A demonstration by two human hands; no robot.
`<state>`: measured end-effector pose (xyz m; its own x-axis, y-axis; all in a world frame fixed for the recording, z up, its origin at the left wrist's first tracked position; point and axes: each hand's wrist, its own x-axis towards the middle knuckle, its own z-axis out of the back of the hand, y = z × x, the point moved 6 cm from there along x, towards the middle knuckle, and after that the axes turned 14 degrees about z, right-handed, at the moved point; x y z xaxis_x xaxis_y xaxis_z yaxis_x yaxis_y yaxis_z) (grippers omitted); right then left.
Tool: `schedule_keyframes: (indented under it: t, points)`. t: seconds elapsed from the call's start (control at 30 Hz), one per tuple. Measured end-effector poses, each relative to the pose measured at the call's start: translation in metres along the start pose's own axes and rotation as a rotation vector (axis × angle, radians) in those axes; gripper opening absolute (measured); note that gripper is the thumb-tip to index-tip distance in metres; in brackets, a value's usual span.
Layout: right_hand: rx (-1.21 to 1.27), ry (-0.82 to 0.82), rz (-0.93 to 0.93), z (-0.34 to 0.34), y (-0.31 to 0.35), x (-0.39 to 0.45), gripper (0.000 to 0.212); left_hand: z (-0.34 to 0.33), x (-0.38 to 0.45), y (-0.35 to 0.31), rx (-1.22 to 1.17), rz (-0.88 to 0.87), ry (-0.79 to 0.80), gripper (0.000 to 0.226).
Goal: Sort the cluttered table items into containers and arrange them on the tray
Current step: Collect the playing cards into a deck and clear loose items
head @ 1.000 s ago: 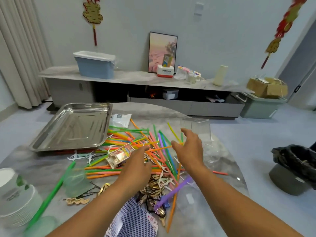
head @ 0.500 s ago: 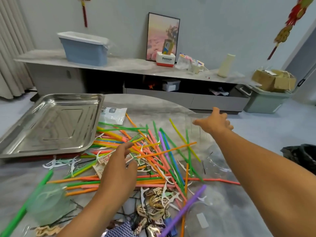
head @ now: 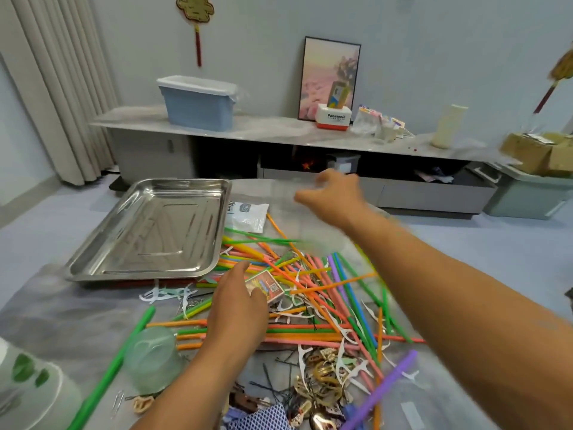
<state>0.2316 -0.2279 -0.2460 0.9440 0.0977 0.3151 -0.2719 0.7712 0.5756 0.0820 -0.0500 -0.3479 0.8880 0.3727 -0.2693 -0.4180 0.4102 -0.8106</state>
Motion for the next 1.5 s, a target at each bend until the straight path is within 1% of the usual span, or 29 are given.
schedule_keyframes:
  t: [0.1,0.2,0.3,0.37,0.4,0.47,0.5,0.57,0.6,0.67,0.7,0.8,0.87,0.93,1.0,1.03,1.1,1.13,1.2,1.23,1.3,1.33,1.43,1.47,1.5]
  points:
    - [-0.123,0.051,0.002,-0.051,0.034,-0.011,0.06,0.005,0.001,0.004,0.014,0.027,-0.02,0.058]
    - [-0.165,0.06,0.009,-0.079,0.043,-0.021,0.058,0.005,0.002,0.005,0.03,0.025,-0.016,0.059]
    - [-0.143,0.076,0.025,-0.084,0.039,-0.024,0.069,0.002,0.002,0.001,0.035,0.017,-0.004,0.06]
    - [-0.086,0.082,-0.002,-0.073,0.031,-0.022,0.077,0.0,0.003,-0.001,0.032,0.011,0.001,0.061]
    - [-0.058,0.076,-0.024,-0.065,0.023,-0.02,0.077,-0.001,0.003,0.0,0.036,0.011,0.002,0.061]
    - [-0.029,0.048,-0.078,-0.042,-0.004,-0.015,0.068,-0.003,0.003,0.001,0.041,0.014,0.006,0.061]
    - [-0.038,0.038,-0.107,-0.03,-0.021,-0.012,0.057,-0.003,0.003,0.003,0.043,0.017,0.011,0.06]
    - [-0.124,0.066,-0.2,-0.006,-0.067,-0.011,0.031,-0.003,0.002,0.002,0.048,0.016,0.012,0.059]
    - [-0.172,0.095,-0.27,0.005,-0.092,-0.012,0.025,-0.002,0.002,0.001,0.048,0.01,0.007,0.058]
    - [-0.263,0.159,-0.416,0.024,-0.142,-0.021,0.032,-0.002,0.001,-0.002,0.051,-0.004,0.002,0.058]
    - [-0.333,0.207,-0.459,0.031,-0.163,-0.026,0.035,-0.003,0.001,-0.004,0.055,-0.013,0.004,0.058]
    - [-0.497,0.43,-0.497,0.036,-0.198,-0.042,0.038,-0.004,0.002,-0.006,0.072,-0.027,0.02,0.059]
    - [-0.463,0.477,-0.547,0.036,-0.206,-0.047,0.039,-0.003,0.006,-0.004,0.085,-0.014,0.031,0.06]
    - [-0.434,0.518,-0.536,0.033,-0.208,-0.048,0.037,-0.002,0.008,-0.003,0.093,-0.001,0.042,0.06]
    - [-0.427,0.552,-0.458,0.019,-0.202,-0.046,0.035,-0.001,0.008,-0.001,0.098,0.01,0.046,0.06]
    - [-0.437,0.581,-0.416,0.01,-0.194,-0.046,0.031,0.0,0.008,0.0,0.099,0.009,0.044,0.06]
    - [-0.403,0.587,-0.321,-0.005,-0.172,-0.043,0.021,0.002,0.007,-0.001,0.094,0.0,0.033,0.06]
    - [-0.387,0.605,-0.293,-0.012,-0.163,-0.042,0.02,0.003,0.006,0.0,0.092,-0.003,0.029,0.06]
    - [-0.413,0.565,-0.203,-0.009,-0.153,-0.036,0.028,0.003,0.006,-0.001,0.077,-0.012,0.027,0.059]
    - [-0.458,0.502,-0.174,-0.002,-0.155,-0.03,0.031,0.002,0.006,-0.001,0.074,-0.016,0.033,0.059]
    - [-0.486,0.398,-0.216,0.012,-0.167,-0.029,0.039,0.0,0.005,-0.002,0.063,-0.017,0.044,0.059]
    - [-0.467,0.395,-0.25,0.015,-0.171,-0.031,0.048,0.0,0.005,-0.002,0.061,-0.015,0.043,0.059]
    - [-0.284,0.463,-0.337,0.009,-0.176,-0.037,0.09,0.003,0.01,0.0,0.067,-0.005,0.019,0.059]
    - [-0.214,0.465,-0.369,0.007,-0.175,-0.037,0.098,0.004,0.012,0.001,0.065,-0.003,0.011,0.059]
    - [-0.181,0.477,-0.389,0.005,-0.177,-0.036,0.1,0.005,0.014,0.002,0.06,0.001,0.007,0.059]
